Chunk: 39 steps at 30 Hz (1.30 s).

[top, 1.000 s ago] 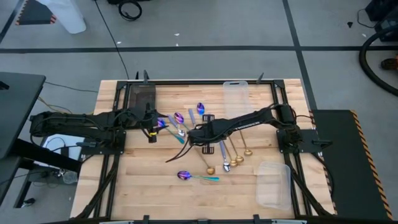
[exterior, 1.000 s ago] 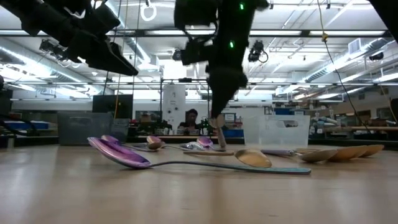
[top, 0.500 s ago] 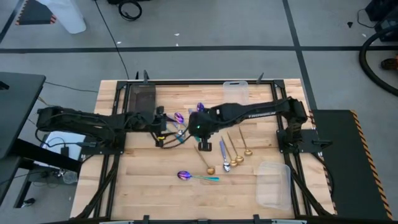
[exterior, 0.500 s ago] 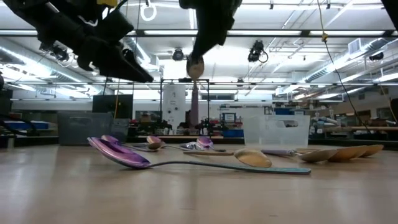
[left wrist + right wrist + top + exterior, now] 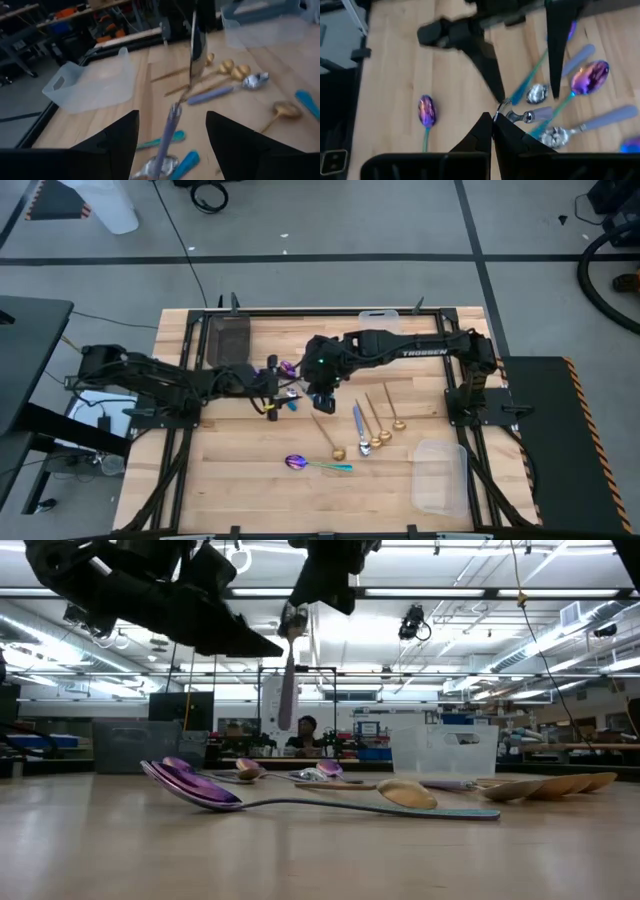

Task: Sort silverware by color (type)
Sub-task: Put the purple spoon into the top transparent bin

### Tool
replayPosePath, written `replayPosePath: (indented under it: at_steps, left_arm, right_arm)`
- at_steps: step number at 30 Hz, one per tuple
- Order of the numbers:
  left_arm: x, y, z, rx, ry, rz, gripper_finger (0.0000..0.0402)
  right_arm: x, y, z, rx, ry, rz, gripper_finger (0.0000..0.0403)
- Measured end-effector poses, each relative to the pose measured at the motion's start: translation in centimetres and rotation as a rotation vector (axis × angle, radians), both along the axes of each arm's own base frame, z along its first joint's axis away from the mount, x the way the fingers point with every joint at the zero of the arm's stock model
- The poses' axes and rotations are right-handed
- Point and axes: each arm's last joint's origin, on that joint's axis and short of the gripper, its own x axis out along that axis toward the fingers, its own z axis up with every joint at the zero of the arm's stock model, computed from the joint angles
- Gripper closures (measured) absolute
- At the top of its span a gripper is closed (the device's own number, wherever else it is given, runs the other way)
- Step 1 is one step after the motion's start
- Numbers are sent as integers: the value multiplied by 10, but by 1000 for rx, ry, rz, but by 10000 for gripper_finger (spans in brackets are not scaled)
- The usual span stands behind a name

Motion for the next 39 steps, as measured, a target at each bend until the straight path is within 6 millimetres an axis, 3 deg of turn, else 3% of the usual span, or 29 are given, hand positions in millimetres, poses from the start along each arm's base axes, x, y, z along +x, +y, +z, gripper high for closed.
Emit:
replayPosePath:
  at_steps: [10,20,26,29,33,39]
  left_arm:
    - [9,1,-3,-54,-44,14,186]
    - [23,0,3,-53,5,14,283]
    - [23,1,2,-73,20,16,365]
    - [23,1,2,-81,19,19,370]
    - [23,1,1,-105,18,33,370]
    - [23,1,2,-105,13,35,370]
  right_arm:
    - [3,-4,3,20,-49,39,389]
    - [3,-9,3,47,-56,35,389]
    - [3,-13,3,47,-51,24,389]
    - [2,-15,4,45,-51,17,386]
    - [2,-17,4,0,-51,0,360]
    - [-3,-16,14,-35,-84,-9,284]
